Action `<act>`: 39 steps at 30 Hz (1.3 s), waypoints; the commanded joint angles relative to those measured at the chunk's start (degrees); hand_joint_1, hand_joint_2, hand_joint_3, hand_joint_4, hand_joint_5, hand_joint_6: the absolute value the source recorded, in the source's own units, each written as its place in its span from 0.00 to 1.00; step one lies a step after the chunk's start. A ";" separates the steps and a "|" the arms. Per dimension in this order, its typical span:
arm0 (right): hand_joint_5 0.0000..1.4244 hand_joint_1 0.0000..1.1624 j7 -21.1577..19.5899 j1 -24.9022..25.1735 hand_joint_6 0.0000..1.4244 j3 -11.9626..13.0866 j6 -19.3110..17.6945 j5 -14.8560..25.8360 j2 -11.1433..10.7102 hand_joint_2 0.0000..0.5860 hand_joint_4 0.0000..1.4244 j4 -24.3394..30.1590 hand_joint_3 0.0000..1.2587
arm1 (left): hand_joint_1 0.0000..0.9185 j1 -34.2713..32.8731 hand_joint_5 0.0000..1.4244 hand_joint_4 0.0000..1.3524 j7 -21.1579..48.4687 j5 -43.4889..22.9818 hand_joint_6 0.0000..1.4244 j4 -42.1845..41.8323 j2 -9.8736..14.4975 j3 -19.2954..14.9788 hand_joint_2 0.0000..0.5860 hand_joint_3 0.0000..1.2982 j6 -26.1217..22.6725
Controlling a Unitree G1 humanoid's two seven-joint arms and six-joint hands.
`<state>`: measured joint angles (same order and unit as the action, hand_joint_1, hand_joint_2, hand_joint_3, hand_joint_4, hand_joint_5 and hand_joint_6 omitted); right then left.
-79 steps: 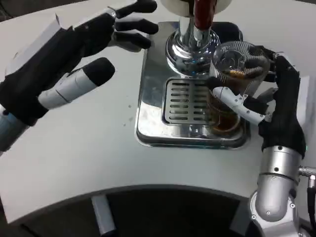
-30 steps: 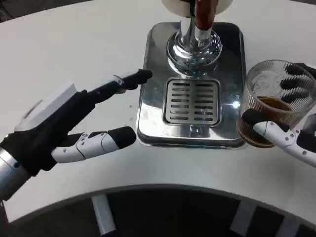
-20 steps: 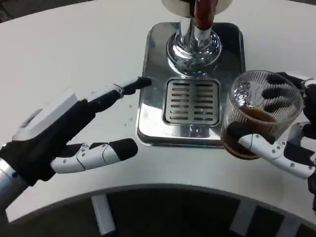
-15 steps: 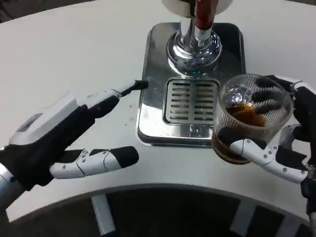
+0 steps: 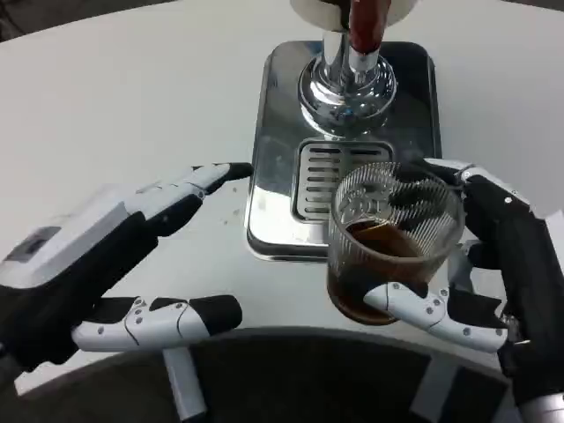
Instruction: Grasp the cup under the faucet to collect the drink, then remove the cup.
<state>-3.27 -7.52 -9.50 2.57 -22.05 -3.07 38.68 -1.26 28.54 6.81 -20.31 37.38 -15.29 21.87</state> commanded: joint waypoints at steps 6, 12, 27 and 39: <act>0.93 0.83 1.99 -1.37 1.00 -1.92 -3.46 1.33 -0.46 0.21 0.79 3.10 0.77 | 0.00 6.97 0.00 0.00 -0.27 1.03 0.03 -6.56 0.29 -2.56 0.16 0.04 -0.19; 0.93 0.83 3.23 -2.37 1.00 -2.22 -3.10 1.92 -0.95 0.21 0.79 4.43 0.77 | 0.00 9.49 0.00 0.00 -0.36 0.84 0.02 -8.80 0.00 -3.18 0.16 0.04 -0.34; 0.93 0.83 4.87 -5.64 1.00 -1.49 -3.38 3.40 -2.69 0.21 0.79 6.74 0.78 | 0.00 13.21 0.00 0.00 -0.54 2.11 0.01 -12.03 -0.55 -3.21 0.15 0.03 -0.95; 0.93 0.83 5.13 -5.30 1.00 -1.02 -3.60 3.66 -3.16 0.21 0.79 6.71 0.78 | 0.00 13.31 0.00 0.00 -0.52 2.71 0.01 -12.12 -0.67 -2.85 0.14 0.03 -0.81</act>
<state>1.85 -12.93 -10.36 2.00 -19.58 -6.60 43.41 10.86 28.50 9.30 -32.08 37.10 -18.14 21.11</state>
